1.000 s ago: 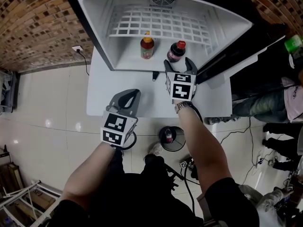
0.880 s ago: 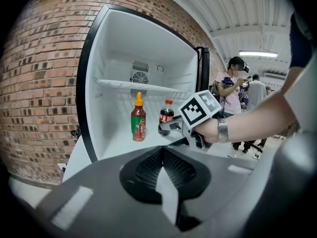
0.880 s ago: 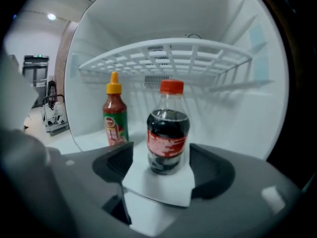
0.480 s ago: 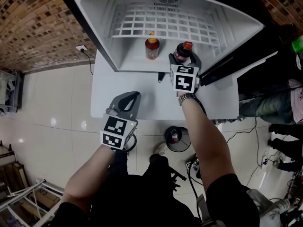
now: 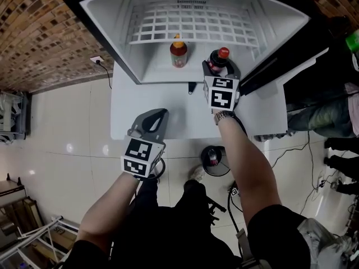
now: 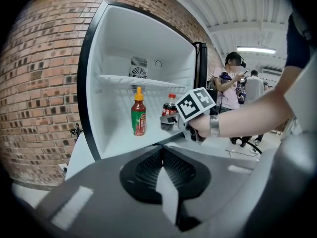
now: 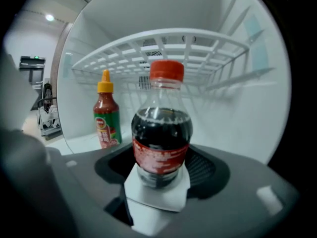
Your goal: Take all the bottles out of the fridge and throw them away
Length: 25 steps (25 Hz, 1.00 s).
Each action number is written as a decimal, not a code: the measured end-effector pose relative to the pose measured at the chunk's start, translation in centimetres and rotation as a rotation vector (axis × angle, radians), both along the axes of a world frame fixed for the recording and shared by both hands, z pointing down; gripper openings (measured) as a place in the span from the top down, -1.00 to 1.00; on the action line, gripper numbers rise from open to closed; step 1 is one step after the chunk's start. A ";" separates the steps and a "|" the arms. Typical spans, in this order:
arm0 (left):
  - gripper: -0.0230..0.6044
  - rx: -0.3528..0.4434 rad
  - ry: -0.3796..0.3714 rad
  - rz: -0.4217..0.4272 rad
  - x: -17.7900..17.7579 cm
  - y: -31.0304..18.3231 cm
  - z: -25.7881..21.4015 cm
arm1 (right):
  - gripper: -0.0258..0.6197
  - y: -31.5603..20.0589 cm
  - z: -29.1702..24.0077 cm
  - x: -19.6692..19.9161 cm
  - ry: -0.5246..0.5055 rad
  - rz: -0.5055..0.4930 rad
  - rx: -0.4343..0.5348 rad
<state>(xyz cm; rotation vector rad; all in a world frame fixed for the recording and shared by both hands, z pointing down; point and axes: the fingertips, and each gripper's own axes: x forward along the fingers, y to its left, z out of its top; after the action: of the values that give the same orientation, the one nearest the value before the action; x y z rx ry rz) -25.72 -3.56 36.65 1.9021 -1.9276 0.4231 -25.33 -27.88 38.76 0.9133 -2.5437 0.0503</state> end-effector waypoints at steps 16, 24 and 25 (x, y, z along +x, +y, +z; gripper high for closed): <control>0.92 0.005 0.025 0.295 10.4 -2.4 0.6 | -0.04 10.5 -1.8 14.4 -0.085 0.094 -0.044; 0.92 -0.011 0.037 0.488 18.9 -2.4 1.8 | -0.04 15.6 0.2 24.9 -0.069 0.220 -0.060; 0.92 -0.016 0.039 0.511 19.9 -2.3 2.1 | -0.04 16.2 1.0 26.2 -0.060 0.239 -0.074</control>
<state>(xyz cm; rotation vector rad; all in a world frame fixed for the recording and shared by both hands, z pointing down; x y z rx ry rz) -5.80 -5.90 38.79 2.3640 -1.3887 0.5361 0.90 -11.66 39.76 1.1973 -2.4555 0.2447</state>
